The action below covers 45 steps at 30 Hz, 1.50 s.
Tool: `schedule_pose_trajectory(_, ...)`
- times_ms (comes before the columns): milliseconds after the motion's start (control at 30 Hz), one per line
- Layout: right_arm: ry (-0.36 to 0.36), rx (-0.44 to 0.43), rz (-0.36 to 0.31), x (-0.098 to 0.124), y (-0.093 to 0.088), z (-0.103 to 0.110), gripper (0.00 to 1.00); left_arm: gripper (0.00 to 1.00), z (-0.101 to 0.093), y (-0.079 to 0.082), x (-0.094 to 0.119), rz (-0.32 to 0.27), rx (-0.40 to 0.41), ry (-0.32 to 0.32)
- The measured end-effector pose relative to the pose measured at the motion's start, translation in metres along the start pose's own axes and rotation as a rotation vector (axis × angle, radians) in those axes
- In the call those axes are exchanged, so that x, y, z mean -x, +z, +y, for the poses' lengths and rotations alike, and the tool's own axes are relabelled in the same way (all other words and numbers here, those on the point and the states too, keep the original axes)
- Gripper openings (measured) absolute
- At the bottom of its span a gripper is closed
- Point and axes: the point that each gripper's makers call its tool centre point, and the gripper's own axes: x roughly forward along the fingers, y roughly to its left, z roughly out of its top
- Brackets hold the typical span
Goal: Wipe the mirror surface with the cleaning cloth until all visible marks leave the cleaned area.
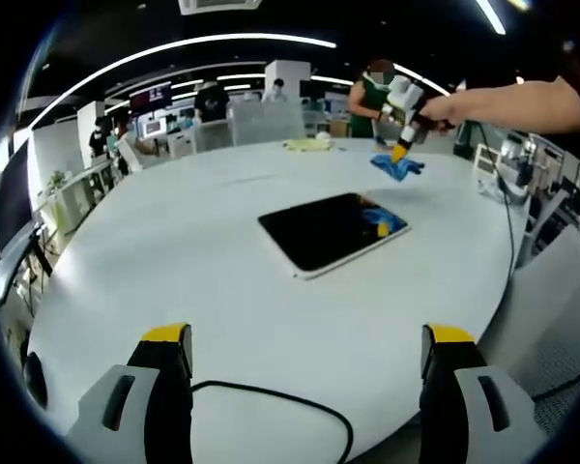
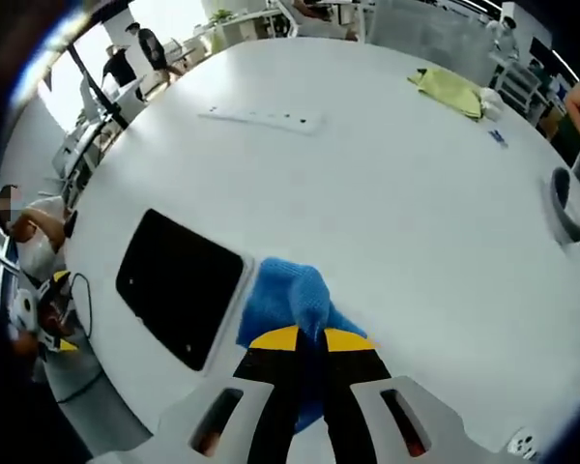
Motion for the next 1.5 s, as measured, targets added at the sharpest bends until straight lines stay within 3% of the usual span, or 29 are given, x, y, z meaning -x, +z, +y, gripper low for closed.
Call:
schedule_pose_trajectory(67, 0.018, 0.025, -0.003, -0.001, 0.000, 0.002, 0.04, 0.99, 0.000, 0.000, 0.000, 0.001, -0.001, 0.000)
schedule_pose_trajectory(100, 0.043, 0.077, -0.010, -0.004, 0.000, 0.006, 0.08, 0.99, -0.001, 0.000, 0.000, 0.001, -0.001, 0.000)
schedule_pose_trajectory(200, -0.046, 0.190, -0.071, -0.007, 0.008, -0.006, 0.38, 0.99, -0.001, 0.000, 0.000, 0.002, -0.001, 0.001)
schedule_pose_trajectory(267, -0.038, 0.190, -0.097, -0.007, 0.012, -0.005, 0.58, 0.99, -0.001, 0.000, 0.000, 0.001, 0.000, 0.002)
schedule_pose_trajectory(433, -0.052, 0.219, -0.157, -0.004, 0.023, -0.007, 0.84, 0.99, -0.001, 0.001, 0.001, -0.002, 0.001, 0.004)
schedule_pose_trajectory(500, -0.053, 0.225, -0.174, -0.004, 0.027, -0.010, 0.90, 0.99, -0.001, 0.001, 0.000, -0.001, 0.001, 0.003)
schedule_pose_trajectory(733, -0.062, 0.201, -0.242, 0.003, 0.029, -0.012, 1.00, 0.99, 0.000, 0.001, 0.001, -0.007, 0.006, 0.006)
schedule_pose_trajectory(833, -0.074, 0.167, -0.316, 0.012, 0.031, -0.015, 1.00, 0.99, 0.000, 0.002, 0.001, -0.011, 0.009, 0.006)
schedule_pose_trajectory(933, -0.083, 0.149, -0.400, 0.027, 0.024, -0.004, 1.00, 0.99, 0.000, 0.002, 0.001, -0.013, 0.018, 0.006)
schedule_pose_trajectory(1100, -0.068, 0.149, -0.491, 0.043, -0.007, 0.017, 1.00, 0.99, 0.002, 0.008, 0.002, -0.050, 0.047, 0.008)
schedule_pose_trajectory(1167, -0.043, 0.146, -0.585, 0.053, -0.016, 0.033, 1.00, 0.99, 0.001, 0.008, 0.002, -0.053, 0.048, 0.008)
schedule_pose_trajectory(1233, -0.044, 0.140, -0.624, 0.058, -0.034, 0.040, 1.00, 0.99, 0.000, 0.011, 0.002, -0.070, 0.048, 0.001)
schedule_pose_trajectory(1333, -0.057, 0.176, -0.713, 0.070, -0.060, 0.056, 1.00, 1.00, -0.004, 0.022, 0.003, -0.136, 0.054, -0.022)
schedule_pose_trajectory(1500, -0.068, 0.178, -0.740, 0.075, -0.108, 0.077, 1.00, 1.00, -0.003, 0.018, 0.003, -0.120, 0.056, -0.019)
